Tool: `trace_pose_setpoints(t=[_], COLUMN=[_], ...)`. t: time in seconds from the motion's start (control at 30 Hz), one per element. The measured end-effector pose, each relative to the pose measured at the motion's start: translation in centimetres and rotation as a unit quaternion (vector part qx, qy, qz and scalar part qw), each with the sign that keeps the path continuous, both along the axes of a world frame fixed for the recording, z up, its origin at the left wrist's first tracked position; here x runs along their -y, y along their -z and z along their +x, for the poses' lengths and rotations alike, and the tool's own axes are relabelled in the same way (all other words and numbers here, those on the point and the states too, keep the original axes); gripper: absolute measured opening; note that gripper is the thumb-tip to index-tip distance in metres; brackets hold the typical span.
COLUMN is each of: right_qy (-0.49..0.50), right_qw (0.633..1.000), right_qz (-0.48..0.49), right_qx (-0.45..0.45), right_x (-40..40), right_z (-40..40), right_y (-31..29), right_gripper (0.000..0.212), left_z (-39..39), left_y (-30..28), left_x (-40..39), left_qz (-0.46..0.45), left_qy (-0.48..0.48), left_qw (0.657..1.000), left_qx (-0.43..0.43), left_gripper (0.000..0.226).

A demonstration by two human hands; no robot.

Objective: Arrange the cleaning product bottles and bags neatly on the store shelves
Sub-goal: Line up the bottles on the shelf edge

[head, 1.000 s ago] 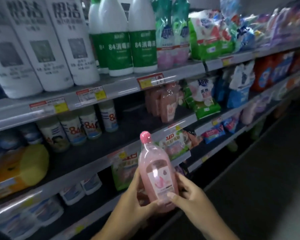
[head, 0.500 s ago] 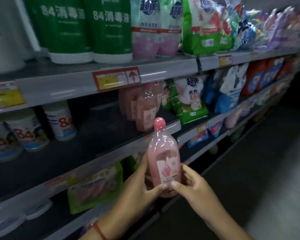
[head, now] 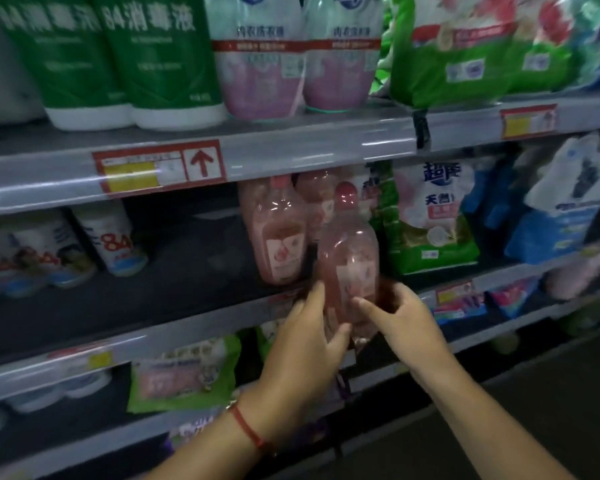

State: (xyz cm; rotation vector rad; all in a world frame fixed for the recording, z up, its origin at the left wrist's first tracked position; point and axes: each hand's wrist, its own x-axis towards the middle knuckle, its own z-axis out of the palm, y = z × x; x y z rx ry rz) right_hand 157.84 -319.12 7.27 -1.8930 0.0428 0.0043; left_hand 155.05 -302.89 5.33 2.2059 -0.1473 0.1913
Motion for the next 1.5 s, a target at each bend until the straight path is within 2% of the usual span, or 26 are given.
trace_pose_setpoints(t=[0.13,0.2,0.27,0.33,0.37,0.43,0.5,0.57,0.7,0.83,0.93,1.0,1.1,1.23,1.33,1.5], right_qy=[-0.084,-0.105,-0.121,-0.13,-0.131,-0.138,-0.142,-0.134,-0.117,-0.145,-0.16,-0.184,-0.246,-0.301,-0.321,-0.354], right_qw=[0.995,0.991,0.985,0.986,0.987,0.985,0.984,0.985,0.985,0.983,0.973,0.942,0.857,0.782,0.764,0.756], right_qz=[0.018,0.004,-0.003,0.008,0.008,-0.003,-0.002,0.006,0.013,-0.04,-0.129,-0.239,-0.406,-0.487,-0.492,-0.475], right_qx=[0.056,0.086,0.121,0.102,0.097,0.106,0.106,0.11,0.128,0.105,0.102,0.15,0.198,0.246,0.267,0.278], right_x=[1.0,1.5,1.6,1.1,0.8,0.4,0.2,0.1,0.0,0.5,1.7,2.8,3.1,0.3,-3.5,-11.8], right_z=[4.5,6.7,9.1,11.0,11.6,12.3,12.3,12.3,12.5,11.7,9.9,8.6,6.0,2.4,-0.1,-3.9], right_y=[-1.3,-1.2,-1.0,-0.8,-0.6,0.1,0.9,1.7,2.2,1.9,0.7,0.2,-1.2,-2.9,-3.4,-3.6], right_gripper=[0.022,0.027,0.036,0.043,0.045,0.046,0.042,0.038,0.04,0.059,0.073,0.074,0.07,0.069,0.065,0.074], left_z=[1.1,2.6,4.0,4.9,5.1,5.5,5.8,6.3,6.5,5.4,3.4,1.7,-0.9,-4.2,-7.6,-13.1], left_y=[-1.9,-2.2,-2.1,-2.0,-2.0,-1.6,-1.5,-1.1,-1.0,-1.6,-2.4,-2.8,-3.1,-2.9,-2.8,-3.2], left_x=[2.7,3.8,4.4,5.0,5.3,5.5,5.7,5.8,5.9,5.1,3.8,2.5,0.3,-3.8,-7.8,-15.9], left_qz=[-0.093,-0.081,-0.058,-0.051,-0.054,-0.06,-0.037,0.009,0.03,0.074,0.186,0.262,0.329,0.389,0.411,0.413], left_qy=[-0.061,-0.102,-0.125,-0.137,-0.139,-0.145,-0.149,-0.162,-0.182,-0.171,-0.164,-0.171,-0.174,-0.193,-0.217,-0.254], left_qw=[0.994,0.991,0.99,0.988,0.988,0.987,0.988,0.986,0.983,0.982,0.969,0.95,0.927,0.899,0.883,0.872], left_qx=[-0.005,-0.017,-0.037,-0.043,-0.035,0.012,0.028,0.023,0.025,0.009,-0.001,-0.023,-0.04,-0.067,-0.069,-0.066], left_gripper=[0.042,0.039,0.049,0.051,0.06,0.096,0.106,0.106,0.104,0.094,0.081,0.077,0.076,0.077,0.078,0.079])
